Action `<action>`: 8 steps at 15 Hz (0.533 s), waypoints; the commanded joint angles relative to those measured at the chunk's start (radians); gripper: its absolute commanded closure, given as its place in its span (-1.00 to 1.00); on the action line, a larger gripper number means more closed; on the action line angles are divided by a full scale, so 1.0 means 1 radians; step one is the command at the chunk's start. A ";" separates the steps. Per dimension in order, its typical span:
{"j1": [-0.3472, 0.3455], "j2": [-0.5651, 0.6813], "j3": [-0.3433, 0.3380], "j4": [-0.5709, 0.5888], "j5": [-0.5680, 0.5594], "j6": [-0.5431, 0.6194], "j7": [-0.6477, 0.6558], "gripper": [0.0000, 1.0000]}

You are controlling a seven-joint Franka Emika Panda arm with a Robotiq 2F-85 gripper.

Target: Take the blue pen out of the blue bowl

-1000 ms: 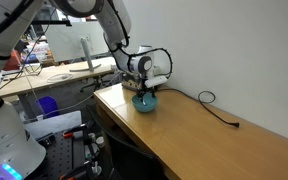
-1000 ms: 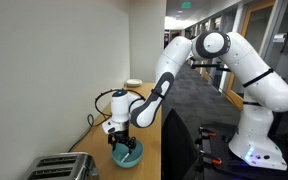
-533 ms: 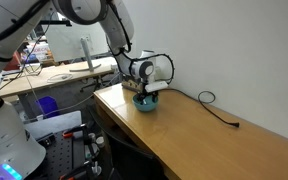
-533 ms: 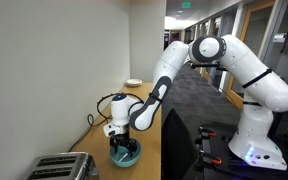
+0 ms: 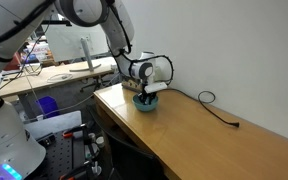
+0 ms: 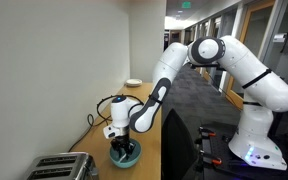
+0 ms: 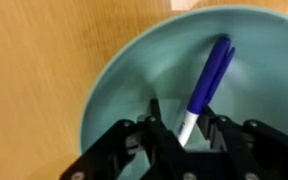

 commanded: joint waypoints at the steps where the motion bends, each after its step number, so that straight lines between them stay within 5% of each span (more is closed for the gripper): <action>1: 0.027 0.013 -0.013 0.050 0.009 -0.022 0.030 0.74; 3: 0.029 0.015 -0.010 0.066 0.012 -0.018 0.032 1.00; 8: 0.035 0.005 -0.010 0.067 0.016 -0.018 0.059 0.93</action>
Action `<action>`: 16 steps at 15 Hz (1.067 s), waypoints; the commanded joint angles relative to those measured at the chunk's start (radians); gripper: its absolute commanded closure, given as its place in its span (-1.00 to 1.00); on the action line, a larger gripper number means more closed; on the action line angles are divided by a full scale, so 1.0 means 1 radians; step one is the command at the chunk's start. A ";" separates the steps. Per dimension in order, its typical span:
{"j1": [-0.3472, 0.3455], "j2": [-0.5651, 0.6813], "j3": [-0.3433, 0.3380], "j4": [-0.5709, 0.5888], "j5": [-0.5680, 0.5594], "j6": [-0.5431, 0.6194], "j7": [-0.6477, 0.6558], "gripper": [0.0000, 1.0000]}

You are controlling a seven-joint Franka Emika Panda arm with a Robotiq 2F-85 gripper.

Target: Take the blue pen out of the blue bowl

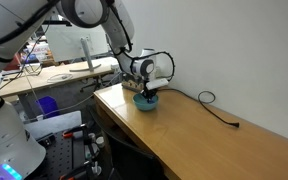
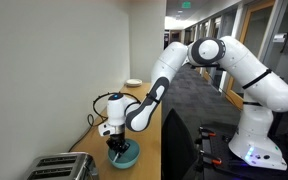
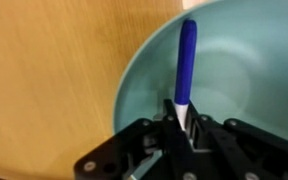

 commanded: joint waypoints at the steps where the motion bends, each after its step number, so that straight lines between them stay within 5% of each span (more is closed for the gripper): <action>1: 0.018 -0.013 -0.013 -0.005 0.013 -0.014 0.049 0.93; 16: -0.043 -0.254 0.036 -0.209 0.040 -0.016 0.048 0.93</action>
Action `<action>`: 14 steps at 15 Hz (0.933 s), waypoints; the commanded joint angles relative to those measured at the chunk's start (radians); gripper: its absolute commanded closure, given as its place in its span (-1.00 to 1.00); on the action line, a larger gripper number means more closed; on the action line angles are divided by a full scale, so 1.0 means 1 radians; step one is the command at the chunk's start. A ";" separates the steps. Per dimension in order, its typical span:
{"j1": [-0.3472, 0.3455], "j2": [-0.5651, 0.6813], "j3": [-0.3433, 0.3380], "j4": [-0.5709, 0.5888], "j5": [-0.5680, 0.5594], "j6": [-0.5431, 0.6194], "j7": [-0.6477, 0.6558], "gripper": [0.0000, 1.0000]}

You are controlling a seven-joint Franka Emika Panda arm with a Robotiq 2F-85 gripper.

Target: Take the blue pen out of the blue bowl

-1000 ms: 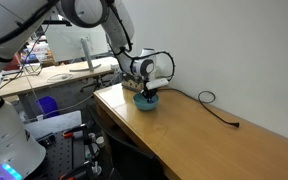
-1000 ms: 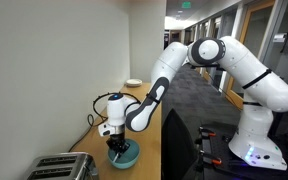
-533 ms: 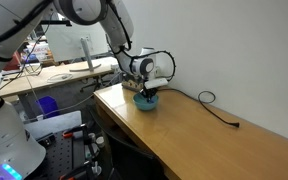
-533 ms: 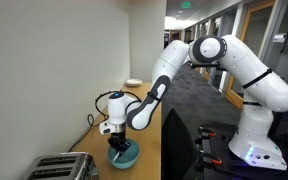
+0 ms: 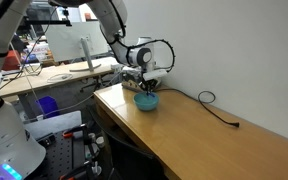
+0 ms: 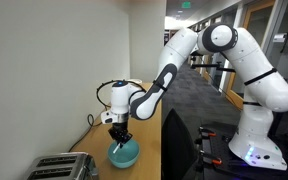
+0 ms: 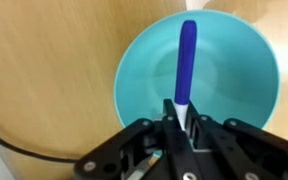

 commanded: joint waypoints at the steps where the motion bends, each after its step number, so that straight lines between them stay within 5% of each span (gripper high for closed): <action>1: -0.022 -0.092 0.021 -0.091 0.032 -0.005 -0.030 0.93; 9: -0.046 -0.205 -0.035 -0.233 0.040 0.082 0.051 0.93; 14: -0.085 -0.195 -0.111 -0.227 0.079 0.134 0.184 0.93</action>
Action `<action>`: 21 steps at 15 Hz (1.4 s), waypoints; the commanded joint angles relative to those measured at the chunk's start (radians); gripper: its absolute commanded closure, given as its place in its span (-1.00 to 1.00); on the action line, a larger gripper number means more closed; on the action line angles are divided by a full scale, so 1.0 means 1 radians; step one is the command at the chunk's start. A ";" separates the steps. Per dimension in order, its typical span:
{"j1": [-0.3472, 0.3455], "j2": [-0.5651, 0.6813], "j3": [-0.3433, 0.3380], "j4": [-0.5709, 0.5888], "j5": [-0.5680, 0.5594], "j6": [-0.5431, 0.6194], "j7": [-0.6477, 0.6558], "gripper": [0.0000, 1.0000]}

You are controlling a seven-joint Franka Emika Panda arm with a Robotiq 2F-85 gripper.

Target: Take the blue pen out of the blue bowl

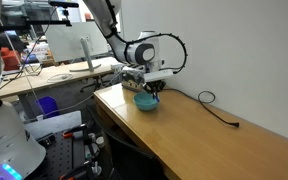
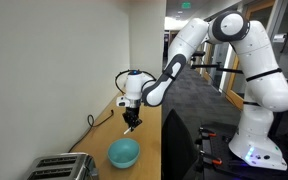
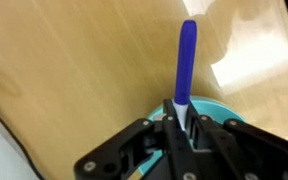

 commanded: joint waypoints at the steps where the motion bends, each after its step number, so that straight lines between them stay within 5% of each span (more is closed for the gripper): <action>1: -0.013 0.011 -0.032 0.008 0.043 0.048 0.114 0.93; 9: 0.047 0.239 -0.028 0.350 0.032 -0.071 0.273 0.93; 16: 0.060 0.428 -0.037 0.642 0.026 -0.235 0.275 0.93; 17: 0.059 0.441 -0.035 0.657 0.025 -0.238 0.271 0.41; 21: 0.067 0.448 -0.042 0.658 -0.002 -0.189 0.265 -0.23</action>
